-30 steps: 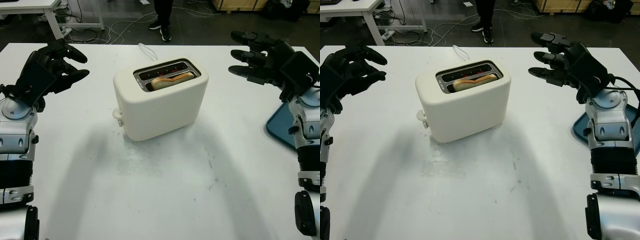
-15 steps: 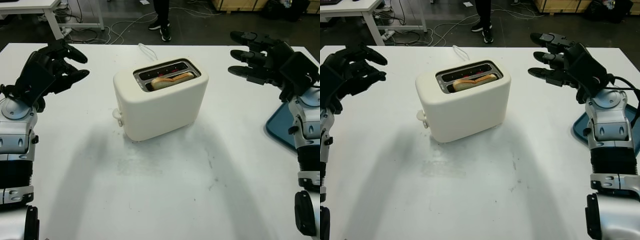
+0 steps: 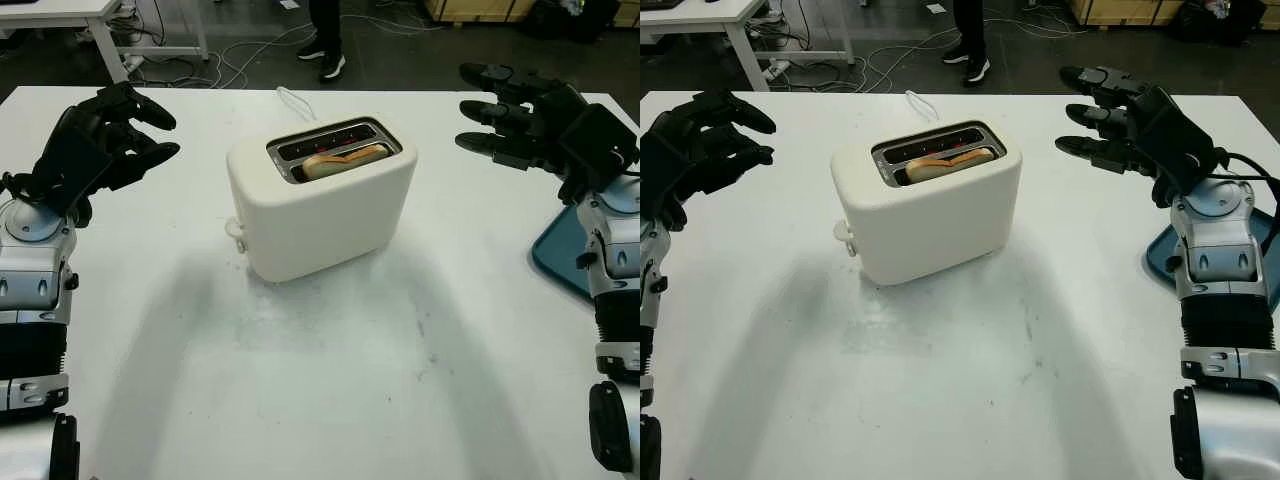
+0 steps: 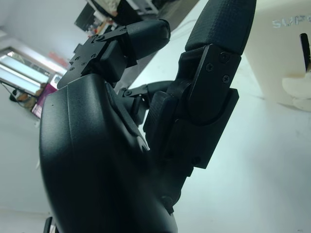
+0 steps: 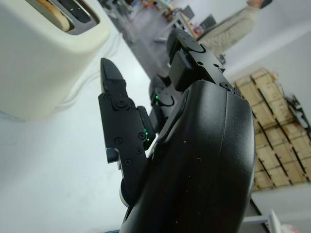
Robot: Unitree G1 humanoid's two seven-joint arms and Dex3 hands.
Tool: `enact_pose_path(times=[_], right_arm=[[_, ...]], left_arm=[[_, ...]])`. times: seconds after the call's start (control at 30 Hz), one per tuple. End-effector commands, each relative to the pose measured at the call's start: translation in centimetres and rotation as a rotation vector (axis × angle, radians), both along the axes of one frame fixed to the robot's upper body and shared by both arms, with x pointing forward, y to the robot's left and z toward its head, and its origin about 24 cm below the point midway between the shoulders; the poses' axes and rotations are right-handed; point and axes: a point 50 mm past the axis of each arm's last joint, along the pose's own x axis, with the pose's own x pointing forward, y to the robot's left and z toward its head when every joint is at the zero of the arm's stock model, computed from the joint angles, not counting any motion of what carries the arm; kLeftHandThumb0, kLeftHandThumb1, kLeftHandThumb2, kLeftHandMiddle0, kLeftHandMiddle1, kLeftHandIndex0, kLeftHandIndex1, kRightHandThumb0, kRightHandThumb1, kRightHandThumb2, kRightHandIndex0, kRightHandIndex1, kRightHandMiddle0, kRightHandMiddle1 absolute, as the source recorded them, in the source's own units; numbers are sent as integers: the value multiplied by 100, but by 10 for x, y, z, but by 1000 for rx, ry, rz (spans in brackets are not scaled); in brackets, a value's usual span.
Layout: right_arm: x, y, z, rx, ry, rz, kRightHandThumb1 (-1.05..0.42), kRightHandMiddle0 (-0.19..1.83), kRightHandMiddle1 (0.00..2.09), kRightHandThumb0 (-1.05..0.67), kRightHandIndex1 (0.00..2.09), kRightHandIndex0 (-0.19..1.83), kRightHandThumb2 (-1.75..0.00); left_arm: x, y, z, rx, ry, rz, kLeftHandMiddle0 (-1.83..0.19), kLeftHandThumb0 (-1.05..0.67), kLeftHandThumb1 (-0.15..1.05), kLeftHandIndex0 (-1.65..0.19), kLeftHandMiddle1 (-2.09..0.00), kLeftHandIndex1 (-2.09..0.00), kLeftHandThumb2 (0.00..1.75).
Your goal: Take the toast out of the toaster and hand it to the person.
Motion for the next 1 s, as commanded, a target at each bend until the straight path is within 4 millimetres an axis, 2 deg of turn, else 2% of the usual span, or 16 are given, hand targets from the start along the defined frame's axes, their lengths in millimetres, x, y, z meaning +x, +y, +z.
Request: enact_pose_path(times=[0.0, 0.97], right_arm=[[1, 2, 2, 6, -8, 5, -92, 43, 1, -16, 1, 49, -1], [0, 4, 4, -4, -14, -1, -92, 44, 0, -14, 1, 49, -1]], left_arm=[[-1, 2, -3, -3, 3, 12, -47, -105, 87, -44, -141, -135, 0], [-1, 2, -3, -3, 2, 18, -50, -105, 87, -46, -140, -134, 0]])
